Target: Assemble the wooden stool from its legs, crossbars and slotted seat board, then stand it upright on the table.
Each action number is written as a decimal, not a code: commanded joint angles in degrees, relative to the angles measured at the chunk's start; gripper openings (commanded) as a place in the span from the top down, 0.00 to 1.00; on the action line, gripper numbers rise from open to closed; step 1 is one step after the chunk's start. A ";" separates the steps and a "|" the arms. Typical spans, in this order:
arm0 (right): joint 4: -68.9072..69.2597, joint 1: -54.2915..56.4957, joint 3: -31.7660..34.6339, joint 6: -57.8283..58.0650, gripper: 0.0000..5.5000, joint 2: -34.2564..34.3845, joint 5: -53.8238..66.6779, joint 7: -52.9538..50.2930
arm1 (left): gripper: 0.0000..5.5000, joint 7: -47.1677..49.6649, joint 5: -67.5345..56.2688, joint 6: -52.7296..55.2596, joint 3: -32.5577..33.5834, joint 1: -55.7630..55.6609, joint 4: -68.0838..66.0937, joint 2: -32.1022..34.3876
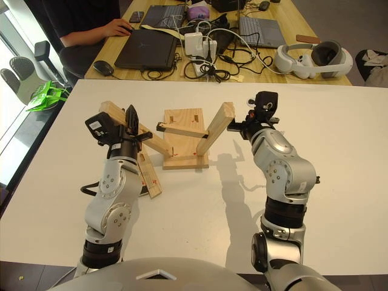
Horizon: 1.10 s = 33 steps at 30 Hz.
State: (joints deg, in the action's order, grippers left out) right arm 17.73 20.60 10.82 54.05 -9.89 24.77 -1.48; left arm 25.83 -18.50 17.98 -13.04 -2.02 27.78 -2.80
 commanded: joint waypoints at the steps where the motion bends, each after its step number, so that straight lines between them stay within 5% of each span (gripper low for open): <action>1: -0.05 1.08 0.31 -0.40 0.09 -0.06 -0.68 0.13 | 0.81 -0.03 1.88 1.98 0.33 -0.56 -1.03 -3.46; 14: 4.47 10.65 4.78 -15.62 0.09 2.75 -1.91 -2.15 | 0.81 -3.09 6.40 9.13 -2.28 -3.05 -3.00 -2.44; 20: 14.15 18.37 4.80 -12.37 0.09 9.80 10.63 -5.92 | 0.81 -4.13 5.75 10.85 -1.11 -3.09 -1.92 -3.91; 33: 22.53 4.80 -2.90 -5.76 0.09 3.74 15.05 -3.51 | 0.81 -5.08 5.37 10.79 -1.10 -3.11 1.35 -3.39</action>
State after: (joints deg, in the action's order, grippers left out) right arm 40.45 25.75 8.36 48.58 -5.37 40.44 -5.41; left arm 21.13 -13.81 28.77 -13.36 -5.79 28.26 -2.71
